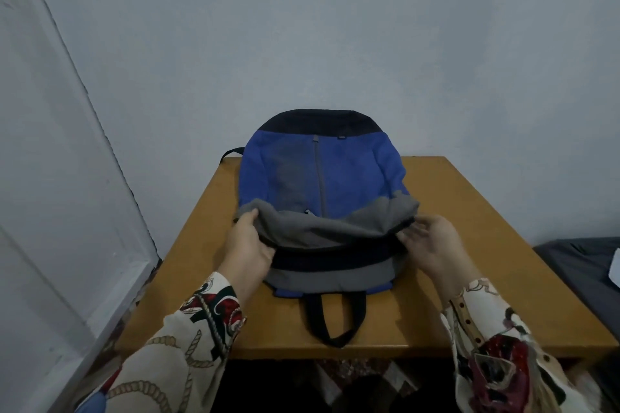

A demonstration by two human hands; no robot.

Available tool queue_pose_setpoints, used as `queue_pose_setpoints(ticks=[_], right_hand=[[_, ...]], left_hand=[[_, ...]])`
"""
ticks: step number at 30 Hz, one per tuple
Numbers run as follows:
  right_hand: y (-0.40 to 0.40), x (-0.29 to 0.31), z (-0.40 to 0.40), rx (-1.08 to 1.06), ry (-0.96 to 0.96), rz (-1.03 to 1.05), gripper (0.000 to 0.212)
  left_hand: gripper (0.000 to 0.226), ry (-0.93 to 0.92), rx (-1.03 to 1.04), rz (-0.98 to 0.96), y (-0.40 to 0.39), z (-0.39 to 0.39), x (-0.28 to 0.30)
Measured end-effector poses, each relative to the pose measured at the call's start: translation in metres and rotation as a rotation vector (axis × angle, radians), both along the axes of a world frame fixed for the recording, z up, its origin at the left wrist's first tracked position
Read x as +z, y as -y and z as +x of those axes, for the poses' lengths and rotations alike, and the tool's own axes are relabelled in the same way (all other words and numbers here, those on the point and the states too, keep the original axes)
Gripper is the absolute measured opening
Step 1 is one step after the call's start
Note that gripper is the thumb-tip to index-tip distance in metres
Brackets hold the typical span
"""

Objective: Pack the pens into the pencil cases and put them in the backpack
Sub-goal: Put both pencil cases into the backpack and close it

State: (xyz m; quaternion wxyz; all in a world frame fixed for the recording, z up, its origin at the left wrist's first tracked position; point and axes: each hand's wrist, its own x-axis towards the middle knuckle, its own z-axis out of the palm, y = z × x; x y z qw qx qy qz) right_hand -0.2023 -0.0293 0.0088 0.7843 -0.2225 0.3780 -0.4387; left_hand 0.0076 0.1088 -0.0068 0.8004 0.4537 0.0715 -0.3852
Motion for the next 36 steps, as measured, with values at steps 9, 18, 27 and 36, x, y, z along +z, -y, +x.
queue_pose_setpoints(ticks=[9,18,27,36], right_hand=[[0.034,-0.04,-0.023,0.06,-0.894,-0.534,0.047],[0.054,-0.036,-0.013,0.218,-0.991,-0.736,0.043],[0.066,-0.049,-0.018,0.079,-1.07,-0.695,0.024],[0.04,-0.055,-0.037,-0.004,-1.176,-1.02,0.009]], left_hand=[[0.047,1.65,0.032,0.694,-0.001,-0.001,0.006],[0.063,2.038,-0.875,1.155,0.061,-0.017,0.006],[0.07,2.022,-1.046,1.229,0.067,-0.016,0.007],[0.069,2.034,-1.041,1.231,0.07,-0.015,0.004]])
